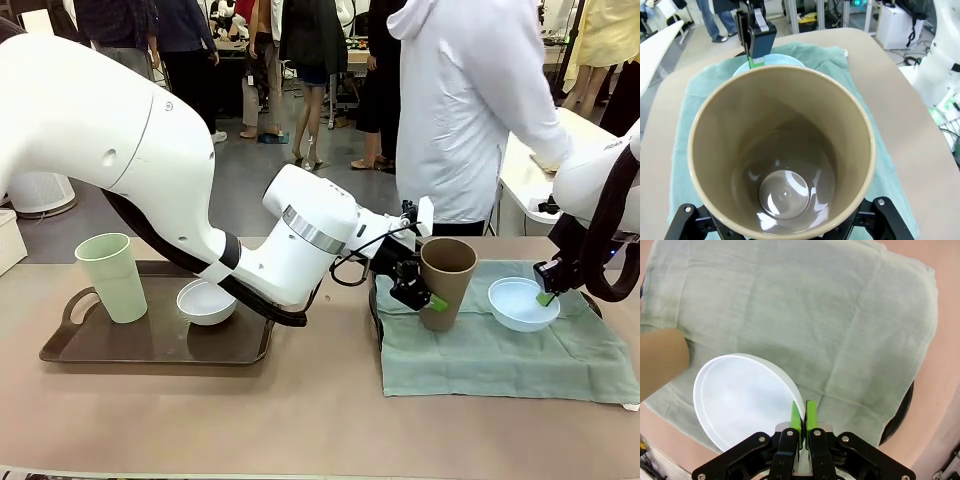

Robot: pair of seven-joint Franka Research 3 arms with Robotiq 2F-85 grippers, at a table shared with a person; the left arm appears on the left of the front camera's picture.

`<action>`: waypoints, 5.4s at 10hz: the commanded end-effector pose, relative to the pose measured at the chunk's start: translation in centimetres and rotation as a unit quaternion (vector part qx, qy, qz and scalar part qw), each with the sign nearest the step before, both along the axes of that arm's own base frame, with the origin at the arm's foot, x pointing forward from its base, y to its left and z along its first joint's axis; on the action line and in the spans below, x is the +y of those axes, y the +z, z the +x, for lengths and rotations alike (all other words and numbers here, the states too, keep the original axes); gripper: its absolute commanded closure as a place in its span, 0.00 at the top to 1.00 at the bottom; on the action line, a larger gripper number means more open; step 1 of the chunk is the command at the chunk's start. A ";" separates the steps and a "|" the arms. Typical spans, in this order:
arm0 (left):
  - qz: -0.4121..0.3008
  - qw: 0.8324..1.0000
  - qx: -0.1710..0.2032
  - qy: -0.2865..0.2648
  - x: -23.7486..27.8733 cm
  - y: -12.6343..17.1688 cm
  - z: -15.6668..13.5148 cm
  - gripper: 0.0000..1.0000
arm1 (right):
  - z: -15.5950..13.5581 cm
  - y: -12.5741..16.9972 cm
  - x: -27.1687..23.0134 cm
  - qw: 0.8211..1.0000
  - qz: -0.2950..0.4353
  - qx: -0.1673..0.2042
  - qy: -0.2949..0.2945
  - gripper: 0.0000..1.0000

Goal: Set up a tray with a mat and arrange the tableware.
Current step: Place the Picnic Bowl and Reusable plastic cup back onto the Handle tray in front of the human's position, then pick up the Picnic Bowl and Reusable plastic cup from the Handle tray in front of the human's position and hold them in the air.

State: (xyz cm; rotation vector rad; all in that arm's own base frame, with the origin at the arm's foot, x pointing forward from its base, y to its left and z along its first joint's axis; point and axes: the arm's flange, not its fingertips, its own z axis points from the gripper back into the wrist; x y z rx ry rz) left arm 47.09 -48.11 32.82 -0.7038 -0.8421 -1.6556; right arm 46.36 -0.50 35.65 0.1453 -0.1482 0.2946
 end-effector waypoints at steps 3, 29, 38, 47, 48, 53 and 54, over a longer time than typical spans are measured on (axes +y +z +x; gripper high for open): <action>0.000 1.000 -0.013 0.001 -0.2 -0.1 0.2 1.00 | 0.1 -1.2 -0.8 1.000 0.022 -0.001 0.014 0.64; 0.254 0.894 0.228 0.292 12.2 20.6 -8.2 1.00 | -10.4 17.3 -1.7 0.995 -0.099 0.001 -0.022 0.87; 0.135 0.908 0.300 0.260 18.3 23.5 -9.4 1.00 | -10.7 17.6 -1.7 0.998 -0.051 0.029 -0.002 0.88; -0.112 0.724 0.570 0.372 46.1 21.2 -15.7 1.00 | -10.3 18.7 -3.8 0.880 0.460 0.119 -0.015 0.88; -0.118 0.717 0.582 0.365 47.1 20.2 -16.0 1.00 | -10.8 17.9 -5.2 0.853 0.504 0.132 -0.043 0.88; -0.094 0.741 0.565 0.350 47.1 19.5 -16.2 1.00 | -11.9 16.9 -7.8 0.857 0.496 0.125 -0.056 0.88; -0.139 0.657 0.648 0.360 46.7 18.6 -13.7 1.00 | -12.0 16.6 -7.6 0.828 0.537 0.157 -0.035 0.88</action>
